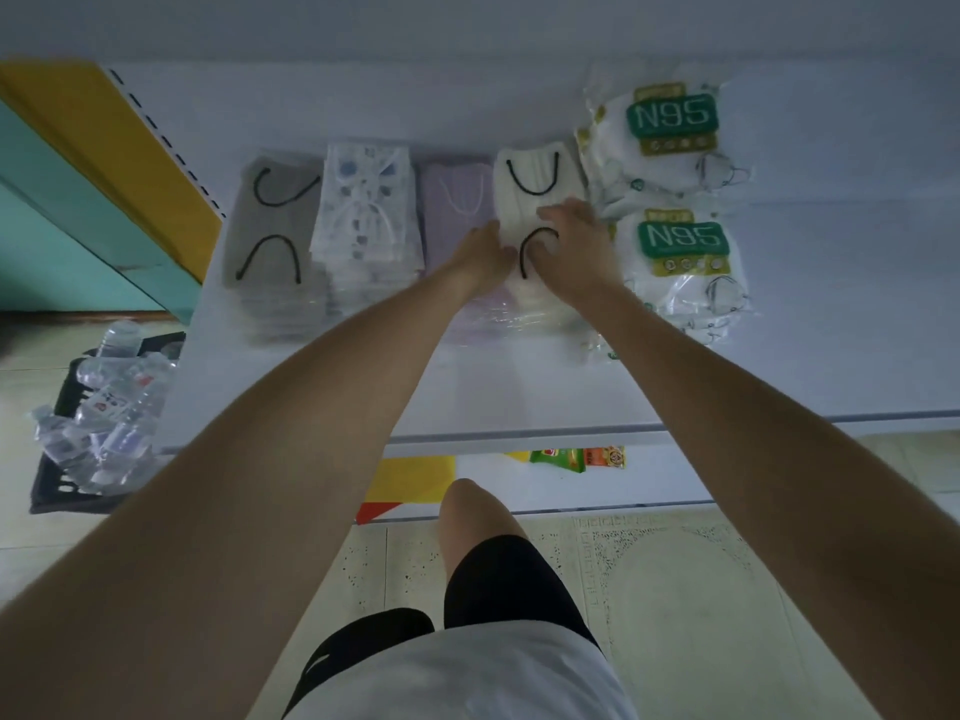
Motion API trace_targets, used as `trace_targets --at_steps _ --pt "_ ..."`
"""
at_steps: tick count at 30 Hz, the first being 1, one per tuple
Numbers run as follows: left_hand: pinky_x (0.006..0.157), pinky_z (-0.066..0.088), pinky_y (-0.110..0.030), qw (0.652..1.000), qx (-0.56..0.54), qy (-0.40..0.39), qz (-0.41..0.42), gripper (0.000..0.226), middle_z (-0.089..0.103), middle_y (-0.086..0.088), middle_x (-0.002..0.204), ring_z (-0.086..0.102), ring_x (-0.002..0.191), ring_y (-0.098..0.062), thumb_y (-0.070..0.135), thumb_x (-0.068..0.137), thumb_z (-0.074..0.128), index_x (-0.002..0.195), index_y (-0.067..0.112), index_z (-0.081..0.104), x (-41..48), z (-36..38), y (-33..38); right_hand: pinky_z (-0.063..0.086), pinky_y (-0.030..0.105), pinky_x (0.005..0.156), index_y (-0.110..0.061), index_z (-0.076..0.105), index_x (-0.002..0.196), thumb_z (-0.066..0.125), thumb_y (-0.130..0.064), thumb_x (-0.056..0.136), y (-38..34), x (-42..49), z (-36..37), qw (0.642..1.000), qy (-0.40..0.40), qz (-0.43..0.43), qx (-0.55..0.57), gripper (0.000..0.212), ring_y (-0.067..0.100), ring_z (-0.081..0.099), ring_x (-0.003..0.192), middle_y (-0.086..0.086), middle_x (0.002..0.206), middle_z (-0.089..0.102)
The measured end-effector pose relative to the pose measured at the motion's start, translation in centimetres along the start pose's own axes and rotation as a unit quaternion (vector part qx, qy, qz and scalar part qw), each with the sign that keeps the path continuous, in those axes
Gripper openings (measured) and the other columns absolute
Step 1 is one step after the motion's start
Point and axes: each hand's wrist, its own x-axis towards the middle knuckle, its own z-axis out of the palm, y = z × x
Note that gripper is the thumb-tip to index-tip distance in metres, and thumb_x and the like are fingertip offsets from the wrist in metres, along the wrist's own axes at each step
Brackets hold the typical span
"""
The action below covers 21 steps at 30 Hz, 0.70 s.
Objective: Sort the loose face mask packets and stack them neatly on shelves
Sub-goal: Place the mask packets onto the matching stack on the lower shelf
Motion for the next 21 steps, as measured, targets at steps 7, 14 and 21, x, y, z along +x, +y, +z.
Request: trace_targets --at_steps 7,14,21 --pt "0.096 0.04 -0.033 0.999 0.038 0.017 -0.03 0.049 0.044 -0.019 0.137 0.047 0.123 -0.031 0.023 0.096 0.048 0.136 -0.002 0.035 2.8 0.9 1.8 -0.008 0.055 0.112 -0.025 0.011 0.15 0.047 -0.028 0.09 4.7 1.4 -3.1 0.98 0.03 0.048 -0.19 0.07 0.039 -0.012 0.142 0.014 0.157 -0.008" --pt "0.073 0.043 -0.029 0.999 0.037 0.028 -0.003 0.043 0.05 -0.017 0.129 0.054 0.111 -0.031 0.018 0.092 0.054 0.13 0.0 0.043 2.9 2.3 3.2 0.001 0.062 0.111 -0.03 0.014 0.149 0.042 -0.03 0.096 6.9 1.6 -3.5 0.988 0.013 0.065 -0.139 0.06 0.036 -0.012 0.143 0.007 0.158 -0.009" --pt "0.096 0.038 -0.041 0.996 0.067 0.049 -0.019 0.051 0.036 -0.022 0.14 0.04 0.124 -0.037 0.019 0.096 0.041 0.141 0.002 0.026 2.2 2.5 2.8 0.0 0.061 0.112 -0.032 0.012 0.149 0.044 -0.035 0.096 7.2 1.5 -3.8 0.991 -0.004 0.06 -0.122 0.062 0.035 -0.014 0.143 0.007 0.158 -0.011"
